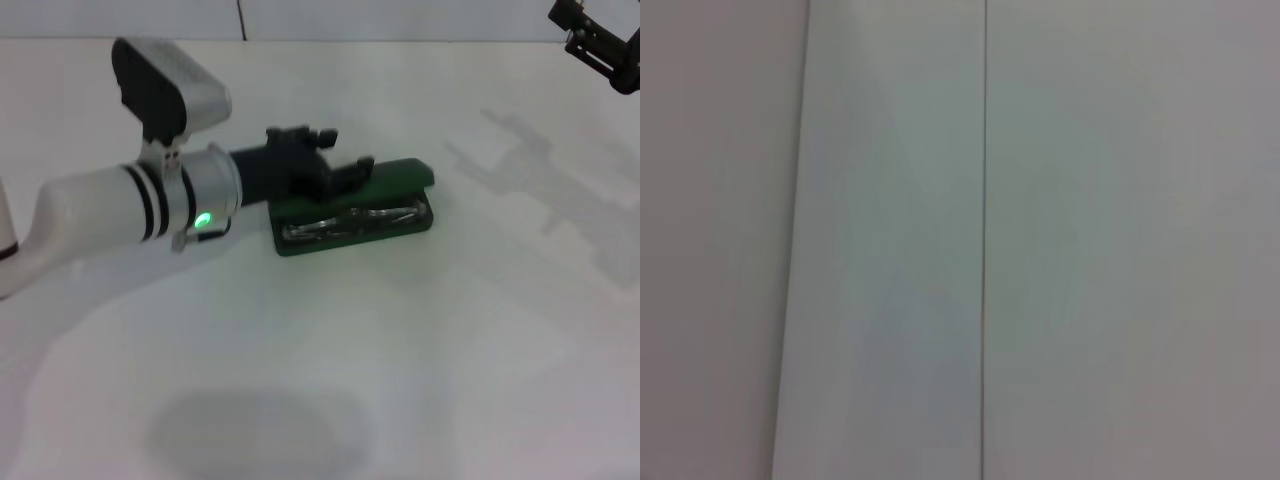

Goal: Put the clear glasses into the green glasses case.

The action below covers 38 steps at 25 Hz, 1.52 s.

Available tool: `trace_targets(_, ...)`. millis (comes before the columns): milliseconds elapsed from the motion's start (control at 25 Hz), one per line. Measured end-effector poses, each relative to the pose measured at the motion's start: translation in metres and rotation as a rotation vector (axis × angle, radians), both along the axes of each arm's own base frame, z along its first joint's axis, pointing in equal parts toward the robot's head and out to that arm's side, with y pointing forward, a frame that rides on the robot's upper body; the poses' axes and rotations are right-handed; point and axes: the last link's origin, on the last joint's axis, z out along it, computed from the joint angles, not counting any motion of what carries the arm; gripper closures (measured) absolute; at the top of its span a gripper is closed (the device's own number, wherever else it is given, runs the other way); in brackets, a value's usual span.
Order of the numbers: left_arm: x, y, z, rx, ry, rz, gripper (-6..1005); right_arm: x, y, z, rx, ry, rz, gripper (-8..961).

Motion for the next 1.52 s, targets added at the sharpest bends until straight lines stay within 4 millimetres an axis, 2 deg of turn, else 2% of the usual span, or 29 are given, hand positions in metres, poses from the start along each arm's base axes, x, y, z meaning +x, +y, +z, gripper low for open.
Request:
trace_targets(280, -0.014, -0.010, 0.001, 0.011, -0.010, 0.022, 361, 0.000, 0.002, 0.001, 0.005, -0.005, -0.002, 198)
trace_targets(440, -0.010, -0.019, 0.008, 0.028, -0.115, -0.024, 361, -0.001, 0.002, 0.000, 0.002, -0.011, 0.004, 199)
trace_targets(640, -0.001, -0.045, 0.035, 0.070, -0.319, -0.194, 361, -0.011, 0.003, -0.008, -0.050, -0.053, 0.057, 199)
trace_targets(720, -0.002, -0.061, 0.050, 0.079, -0.370, -0.289, 361, -0.021, 0.003, -0.017, -0.134, -0.117, 0.121, 199)
trace_targets(840, -0.015, -0.083, 0.069, 0.094, -0.397, -0.386, 361, -0.038, -0.001, -0.030, -0.307, -0.225, 0.232, 199)
trace_targets(960, -0.029, -0.101, 0.083, 0.111, -0.403, -0.432, 361, -0.046, -0.007, -0.035, -0.408, -0.272, 0.305, 199)
trace_targets(1240, -0.056, -0.130, 0.091, 0.165, -0.368, -0.420, 361, -0.054, -0.018, -0.052, -0.500, -0.334, 0.389, 198)
trace_targets(1520, -0.062, -0.140, 0.087, 0.212, -0.356, -0.412, 361, -0.059, -0.022, -0.071, -0.519, -0.384, 0.415, 199)
